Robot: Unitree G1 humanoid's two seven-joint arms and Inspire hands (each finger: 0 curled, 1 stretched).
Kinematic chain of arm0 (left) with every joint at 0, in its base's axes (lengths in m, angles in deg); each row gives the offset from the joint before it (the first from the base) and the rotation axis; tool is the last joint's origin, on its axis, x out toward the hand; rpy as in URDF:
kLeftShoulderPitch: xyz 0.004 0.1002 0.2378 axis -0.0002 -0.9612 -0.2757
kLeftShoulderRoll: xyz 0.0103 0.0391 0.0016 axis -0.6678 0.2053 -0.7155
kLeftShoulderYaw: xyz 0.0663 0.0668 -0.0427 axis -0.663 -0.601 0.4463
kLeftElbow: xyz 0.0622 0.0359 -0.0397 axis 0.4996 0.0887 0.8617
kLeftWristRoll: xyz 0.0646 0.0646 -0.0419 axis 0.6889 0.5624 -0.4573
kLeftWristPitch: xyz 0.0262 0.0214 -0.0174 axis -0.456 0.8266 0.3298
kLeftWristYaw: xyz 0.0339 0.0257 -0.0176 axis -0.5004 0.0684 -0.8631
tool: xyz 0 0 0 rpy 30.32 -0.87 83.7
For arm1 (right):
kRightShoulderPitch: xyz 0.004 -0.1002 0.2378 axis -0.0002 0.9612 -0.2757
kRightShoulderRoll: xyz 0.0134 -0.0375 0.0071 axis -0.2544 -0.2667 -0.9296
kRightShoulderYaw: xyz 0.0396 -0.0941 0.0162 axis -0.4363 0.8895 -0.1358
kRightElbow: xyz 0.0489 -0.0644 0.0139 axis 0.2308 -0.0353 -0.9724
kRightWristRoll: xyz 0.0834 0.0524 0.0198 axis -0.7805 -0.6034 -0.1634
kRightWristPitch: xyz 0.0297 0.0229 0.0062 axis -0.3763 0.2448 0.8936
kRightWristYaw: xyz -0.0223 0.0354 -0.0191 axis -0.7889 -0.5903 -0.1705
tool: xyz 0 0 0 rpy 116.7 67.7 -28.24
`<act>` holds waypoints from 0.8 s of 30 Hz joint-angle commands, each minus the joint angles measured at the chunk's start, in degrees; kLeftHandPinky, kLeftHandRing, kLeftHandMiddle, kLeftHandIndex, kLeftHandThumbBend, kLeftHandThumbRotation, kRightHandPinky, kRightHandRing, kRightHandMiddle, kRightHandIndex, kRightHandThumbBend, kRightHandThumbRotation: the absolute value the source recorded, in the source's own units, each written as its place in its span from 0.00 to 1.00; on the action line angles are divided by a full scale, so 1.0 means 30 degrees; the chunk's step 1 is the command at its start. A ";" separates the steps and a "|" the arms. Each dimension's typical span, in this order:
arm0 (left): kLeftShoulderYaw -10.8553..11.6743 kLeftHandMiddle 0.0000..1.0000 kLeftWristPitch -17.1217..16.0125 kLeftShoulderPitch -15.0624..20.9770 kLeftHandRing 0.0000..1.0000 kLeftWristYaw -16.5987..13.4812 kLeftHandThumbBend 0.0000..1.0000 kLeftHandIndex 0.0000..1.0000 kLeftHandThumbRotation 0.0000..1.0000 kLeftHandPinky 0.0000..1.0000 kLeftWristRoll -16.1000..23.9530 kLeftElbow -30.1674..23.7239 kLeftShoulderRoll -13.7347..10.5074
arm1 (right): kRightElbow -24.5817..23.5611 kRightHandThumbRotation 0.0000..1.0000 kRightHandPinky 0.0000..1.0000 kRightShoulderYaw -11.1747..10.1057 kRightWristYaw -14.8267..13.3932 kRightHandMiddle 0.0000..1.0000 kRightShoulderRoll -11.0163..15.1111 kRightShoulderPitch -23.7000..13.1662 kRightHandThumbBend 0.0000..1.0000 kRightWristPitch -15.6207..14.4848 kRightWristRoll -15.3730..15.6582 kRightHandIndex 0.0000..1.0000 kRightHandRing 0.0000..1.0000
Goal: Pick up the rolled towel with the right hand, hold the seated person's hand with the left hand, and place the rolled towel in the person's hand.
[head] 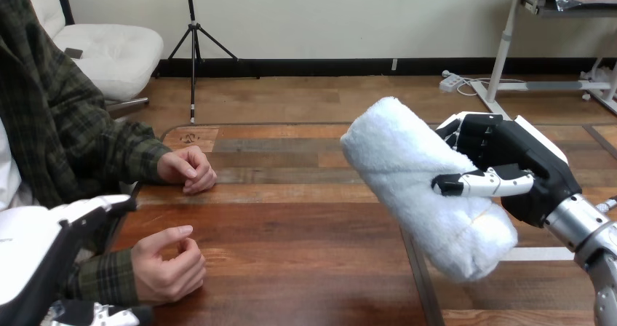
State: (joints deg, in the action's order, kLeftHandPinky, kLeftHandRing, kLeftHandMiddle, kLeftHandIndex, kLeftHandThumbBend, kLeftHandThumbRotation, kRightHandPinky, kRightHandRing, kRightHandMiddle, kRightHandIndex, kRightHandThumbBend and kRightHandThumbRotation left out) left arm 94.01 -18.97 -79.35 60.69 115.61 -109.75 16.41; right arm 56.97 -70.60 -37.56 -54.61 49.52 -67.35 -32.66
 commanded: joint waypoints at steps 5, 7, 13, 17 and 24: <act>-0.0392 0.79 -0.0081 0.1497 0.77 -0.0488 1.00 0.79 0.21 0.68 0.0620 0.2079 -0.1542 | -0.2634 0.00 0.26 -0.0642 0.0425 0.40 0.0430 -0.0188 0.88 -0.0316 -0.1052 0.46 0.31; -0.0528 0.79 -0.0201 0.1713 0.77 -0.0769 1.00 0.79 0.21 0.68 0.0916 0.2734 -0.1761 | -0.3097 0.00 0.26 -0.0677 0.0455 0.40 0.0482 -0.0004 0.88 -0.0520 -0.1183 0.46 0.31; -0.0921 0.79 -0.0205 0.2113 0.78 -0.1277 1.00 0.80 0.23 0.70 0.1783 0.4166 -0.2452 | -0.4032 0.00 0.26 -0.0812 0.0658 0.40 0.0533 0.0393 0.88 -0.0614 -0.1520 0.46 0.31; -0.1248 0.79 -0.0328 0.2416 0.78 -0.1713 1.00 0.80 0.23 0.71 0.2142 0.5210 -0.2922 | -0.4691 0.00 0.26 -0.0819 0.0611 0.40 0.0612 0.0681 0.88 -0.0613 -0.1581 0.46 0.30; -0.2021 0.79 -0.0237 0.3009 0.78 -0.2336 1.00 0.80 0.26 0.72 0.3067 0.7058 -0.3854 | -0.6051 0.00 0.24 -0.0883 0.0286 0.39 0.0791 0.1250 0.89 -0.0817 -0.1567 0.46 0.30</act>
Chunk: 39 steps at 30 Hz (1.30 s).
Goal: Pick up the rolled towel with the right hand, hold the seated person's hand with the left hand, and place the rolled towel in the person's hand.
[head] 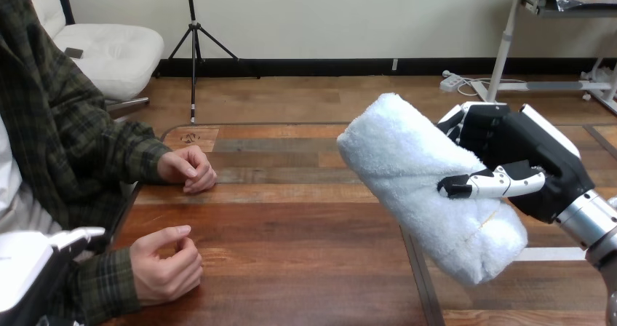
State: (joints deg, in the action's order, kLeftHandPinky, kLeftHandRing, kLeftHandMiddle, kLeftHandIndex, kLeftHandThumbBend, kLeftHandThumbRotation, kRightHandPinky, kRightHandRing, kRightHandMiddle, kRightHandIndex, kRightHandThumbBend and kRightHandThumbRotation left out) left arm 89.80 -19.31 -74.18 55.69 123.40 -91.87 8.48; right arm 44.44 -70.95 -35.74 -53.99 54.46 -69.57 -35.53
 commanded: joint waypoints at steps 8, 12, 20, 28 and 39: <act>-0.1423 0.80 -0.0092 0.1817 0.79 -0.1243 1.00 0.81 0.27 0.74 0.1029 0.2653 -0.1965 | -0.2917 0.00 0.23 -0.0970 -0.0050 0.39 0.0757 -0.0039 0.88 -0.0556 -0.1043 0.46 0.29; -0.1967 0.80 -0.0340 0.2221 0.79 -0.1900 1.00 0.81 0.28 0.74 0.1297 0.3782 -0.2411 | -0.3395 0.00 0.23 -0.1090 0.0086 0.39 0.0830 0.0102 0.88 -0.0613 -0.1116 0.46 0.29; -0.3196 0.78 -0.0666 0.3049 0.77 -0.3193 1.00 0.79 0.29 0.73 0.1772 0.5919 -0.3154 | -0.4241 0.00 0.21 -0.1281 0.0306 0.39 0.0857 0.0336 0.88 -0.1369 -0.1604 0.45 0.29; -0.4353 0.78 -0.0683 0.4009 0.77 -0.4072 1.00 0.79 0.27 0.72 0.1694 0.7976 -0.3406 | -0.5071 0.00 0.21 -0.1380 0.0394 0.39 0.0887 0.0699 0.88 -0.1658 -0.2053 0.45 0.29; -0.5826 0.74 -0.1104 0.4978 0.71 -0.6670 1.00 0.76 0.18 0.65 0.2159 1.0085 -0.3643 | -0.6405 0.01 0.21 -0.1510 0.0175 0.39 0.1067 0.1293 0.88 -0.1948 -0.2385 0.44 0.29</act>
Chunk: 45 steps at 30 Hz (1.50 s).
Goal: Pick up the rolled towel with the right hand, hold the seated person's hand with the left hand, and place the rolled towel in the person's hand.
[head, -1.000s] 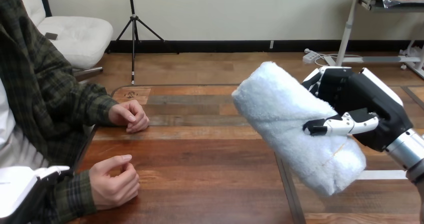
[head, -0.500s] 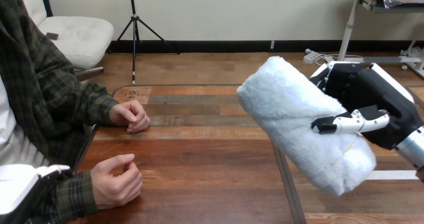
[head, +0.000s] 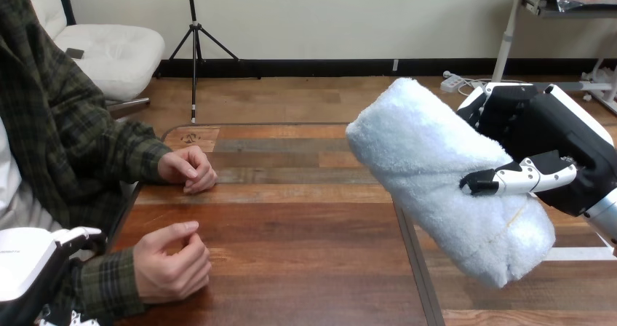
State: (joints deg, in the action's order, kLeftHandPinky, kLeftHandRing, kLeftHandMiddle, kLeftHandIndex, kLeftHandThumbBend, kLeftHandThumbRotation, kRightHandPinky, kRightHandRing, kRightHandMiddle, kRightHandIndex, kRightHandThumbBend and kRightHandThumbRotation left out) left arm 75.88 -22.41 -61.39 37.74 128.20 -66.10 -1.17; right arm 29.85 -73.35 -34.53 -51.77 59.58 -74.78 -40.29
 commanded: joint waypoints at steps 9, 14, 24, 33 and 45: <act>-0.1793 0.70 -0.0501 0.1141 0.65 -0.1644 1.00 0.72 0.08 0.59 0.0087 0.2222 -0.0469 | -0.2039 0.00 0.22 -0.0905 0.0293 0.39 0.0380 -0.0229 0.87 -0.0469 -0.1558 0.44 0.30; -0.1921 0.68 -0.0285 0.1152 0.63 -0.1810 1.00 0.70 0.06 0.57 -0.0070 0.1992 -0.0397 | -0.2180 0.00 0.22 -0.1012 0.0408 0.39 0.0425 -0.0188 0.87 -0.0507 -0.1608 0.44 0.30; -0.2292 0.67 -0.0185 0.1359 0.61 -0.2504 1.00 0.69 0.03 0.55 0.0110 0.2004 -0.0409 | -0.2297 0.01 0.21 -0.1171 0.0663 0.39 0.0435 -0.0186 0.88 -0.0637 -0.1844 0.44 0.29; -0.2612 0.69 0.0437 0.1640 0.63 -0.2370 1.00 0.72 0.04 0.56 0.0234 0.2004 -0.0370 | -0.2142 0.02 0.22 -0.1274 0.0874 0.40 0.0438 -0.0194 0.88 -0.0240 -0.1721 0.44 0.31; -0.3418 0.72 0.0989 0.2578 0.68 -0.2542 1.00 0.75 0.05 0.60 0.0430 0.2969 -0.0400 | -0.2112 0.04 0.23 -0.1343 0.1274 0.40 0.0396 -0.0178 0.88 -0.0304 -0.1926 0.44 0.31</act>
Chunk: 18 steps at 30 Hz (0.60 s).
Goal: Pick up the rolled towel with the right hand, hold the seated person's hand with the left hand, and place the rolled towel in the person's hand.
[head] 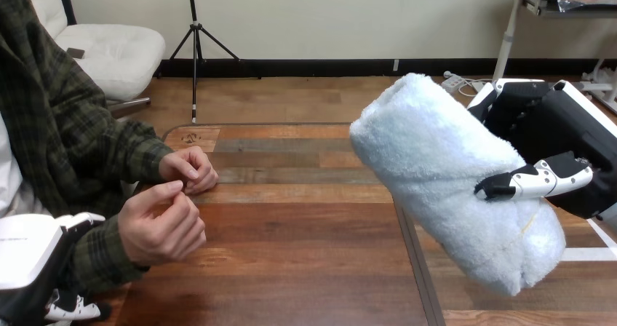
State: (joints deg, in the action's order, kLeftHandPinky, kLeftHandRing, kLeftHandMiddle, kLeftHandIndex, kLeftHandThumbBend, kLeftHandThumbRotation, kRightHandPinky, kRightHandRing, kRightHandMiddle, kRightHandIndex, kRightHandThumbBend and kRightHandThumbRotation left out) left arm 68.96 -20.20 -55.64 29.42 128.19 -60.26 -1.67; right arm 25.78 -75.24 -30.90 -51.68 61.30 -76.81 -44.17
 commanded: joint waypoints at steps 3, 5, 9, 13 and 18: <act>-0.1409 0.71 0.0249 0.1086 0.68 -0.0251 1.00 0.75 0.05 0.60 0.0675 0.1643 -0.0231 | -0.0833 0.04 0.23 -0.0713 0.0162 0.40 0.0361 -0.0716 0.88 0.0383 -0.0703 0.44 0.31; -0.1632 0.71 0.0149 0.1468 0.67 -0.0530 1.00 0.75 0.05 0.60 0.0695 0.2314 -0.0187 | -0.0900 0.04 0.23 -0.0715 0.0252 0.40 0.0362 -0.0689 0.87 0.0347 -0.0781 0.44 0.31; -0.2016 0.70 -0.0046 0.2060 0.65 -0.0851 1.00 0.74 0.05 0.59 0.0530 0.3366 -0.0119 | -0.0980 0.04 0.23 -0.0716 0.0408 0.40 0.0379 -0.0675 0.87 0.0220 -0.0930 0.44 0.31; -0.2393 0.69 -0.0026 0.2681 0.63 -0.1211 1.00 0.73 0.03 0.57 0.0463 0.4214 0.0037 | -0.1066 0.04 0.24 -0.0749 0.0655 0.40 0.0367 -0.0670 0.87 0.0136 -0.1156 0.44 0.31; -0.2657 0.67 0.0082 0.3123 0.60 -0.1524 1.00 0.71 0.01 0.55 0.0233 0.4502 0.0282 | -0.1310 0.04 0.24 -0.0779 0.0755 0.40 0.0394 -0.0570 0.87 -0.0202 -0.1433 0.44 0.31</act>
State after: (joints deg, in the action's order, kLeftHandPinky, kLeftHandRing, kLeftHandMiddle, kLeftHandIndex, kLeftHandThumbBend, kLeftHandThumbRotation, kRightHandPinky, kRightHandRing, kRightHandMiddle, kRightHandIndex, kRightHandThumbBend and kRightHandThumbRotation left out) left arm 63.93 -20.43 -48.32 24.41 128.42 -49.89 -1.83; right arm 25.39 -75.38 -28.70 -51.68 61.53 -77.05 -45.99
